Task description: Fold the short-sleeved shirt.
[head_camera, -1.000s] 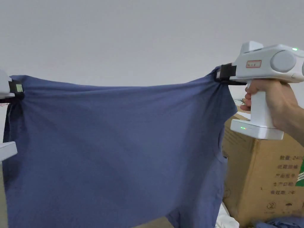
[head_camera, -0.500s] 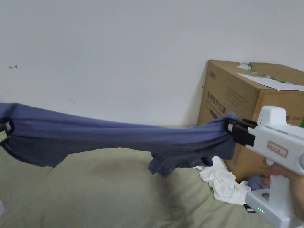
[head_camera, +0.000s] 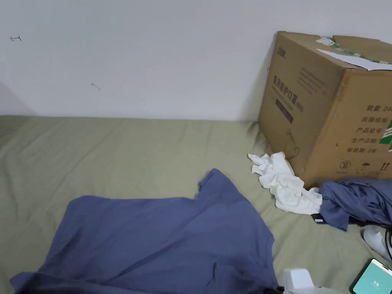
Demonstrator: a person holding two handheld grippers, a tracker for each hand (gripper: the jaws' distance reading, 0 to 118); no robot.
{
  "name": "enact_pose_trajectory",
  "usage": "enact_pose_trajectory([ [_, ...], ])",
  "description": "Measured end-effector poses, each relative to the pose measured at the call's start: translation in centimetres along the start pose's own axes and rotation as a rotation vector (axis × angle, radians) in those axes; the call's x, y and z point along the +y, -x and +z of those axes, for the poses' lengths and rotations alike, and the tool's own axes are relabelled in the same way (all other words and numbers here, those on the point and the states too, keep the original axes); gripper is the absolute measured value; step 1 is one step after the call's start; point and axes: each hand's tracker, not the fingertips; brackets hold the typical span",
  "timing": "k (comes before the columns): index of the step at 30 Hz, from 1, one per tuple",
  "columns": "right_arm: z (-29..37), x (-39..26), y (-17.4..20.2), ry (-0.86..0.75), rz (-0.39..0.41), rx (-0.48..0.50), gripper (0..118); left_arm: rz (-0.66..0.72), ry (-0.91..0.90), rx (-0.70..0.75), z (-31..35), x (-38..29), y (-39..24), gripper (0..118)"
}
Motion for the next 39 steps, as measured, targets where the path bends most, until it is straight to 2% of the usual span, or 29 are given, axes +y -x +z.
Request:
enact_pose_trajectory([
  [3,-2.3,-1.4,0.2,0.125,0.025,-0.038,1,0.03,0.051,0.009,-0.7,-2.3,1.3,0],
  [9,-4.1,-1.1,0.9,0.241,0.052,-0.063,4,0.042,0.111,-0.011,-3.2,-4.4,3.4,6],
  [11,-4.7,-0.9,0.8,0.254,0.063,-0.065,6,0.048,0.123,-0.008,-3.7,-4.5,3.7,12],
  [14,-4.8,-0.9,0.7,0.268,0.03,-0.066,7,0.027,0.158,-0.023,-4.3,-3.8,3.8,21],
  [15,-4.7,-1.0,0.8,0.267,0.031,-0.067,7,0.004,0.165,-0.022,-4.0,-3.6,3.1,26],
  [16,-4.6,-1.1,0.8,0.263,0.036,-0.069,7,-0.033,0.17,-0.002,-4.0,-3.1,2.9,38],
  [17,-4.5,-1.2,1.0,0.257,0.048,-0.071,7,-0.059,0.174,0.047,-3.8,-2.2,2.6,64],
  [18,-4.4,-1.3,1.0,0.252,0.052,-0.071,7,-0.076,0.157,0.087,-3.3,-1.2,2.5,80],
  [19,-4.4,-1.4,1.0,0.249,0.052,-0.072,7,-0.071,0.11,0.1,-2.6,-0.4,2.5,90],
  [23,-4.6,-1.4,1.0,0.254,0.053,-0.073,7,-0.041,-0.124,0.064,2.9,5.7,0.5,93],
  [27,-4.8,-1.6,1.7,0.256,0.103,-0.093,7,-0.052,-0.289,0.024,8.9,10.9,-3.5,107],
  [28,-4.9,-1.7,1.9,0.255,0.109,-0.102,7,-0.053,-0.316,0.018,10.1,11.6,-4.5,107],
  [29,-4.9,-1.8,2.1,0.251,0.127,-0.113,7,-0.046,-0.325,0.021,11.2,12.2,-5.5,102],
  [30,-4.9,-1.9,2.4,0.247,0.137,-0.123,8,-0.028,-0.354,-0.001,12.2,12.4,-6.2,90],
  [31,-4.9,-2.1,2.6,0.241,0.152,-0.134,8,-0.018,-0.357,-0.014,12.9,12.8,-7.0,68],
  [32,-4.5,-2.1,3.3,0.236,0.176,-0.146,9,-0.017,-0.341,-0.028,13.5,12.9,-7.8,28],
  [33,-4.4,-2.1,3.6,0.234,0.19,-0.155,11,-0.021,-0.342,-0.061,13.6,12.9,-8.3,9],
  [34,-4.2,-2.1,3.9,0.231,0.207,-0.166,15,-0.021,-0.335,-0.066,13.7,13.0,-8.8,3],
  [36,-3.6,-2.0,4.3,0.203,0.251,-0.201,52,-0.011,-0.353,-0.049,13.9,13.0,-9.8,3],
  [37,-2.6,-2.2,4.8,0.149,0.28,-0.24,52,-0.01,-0.361,-0.051,14.2,13.0,-10.1,3],
  [38,-1.0,-2.3,5.6,0.089,0.31,-0.285,59,-0.018,-0.361,-0.063,14.4,13.1,-10.2,2],
  [39,0.8,-2.3,6.1,0.005,0.302,-0.276,69,-0.024,-0.361,-0.069,14.5,13.2,-10.2,2],
])
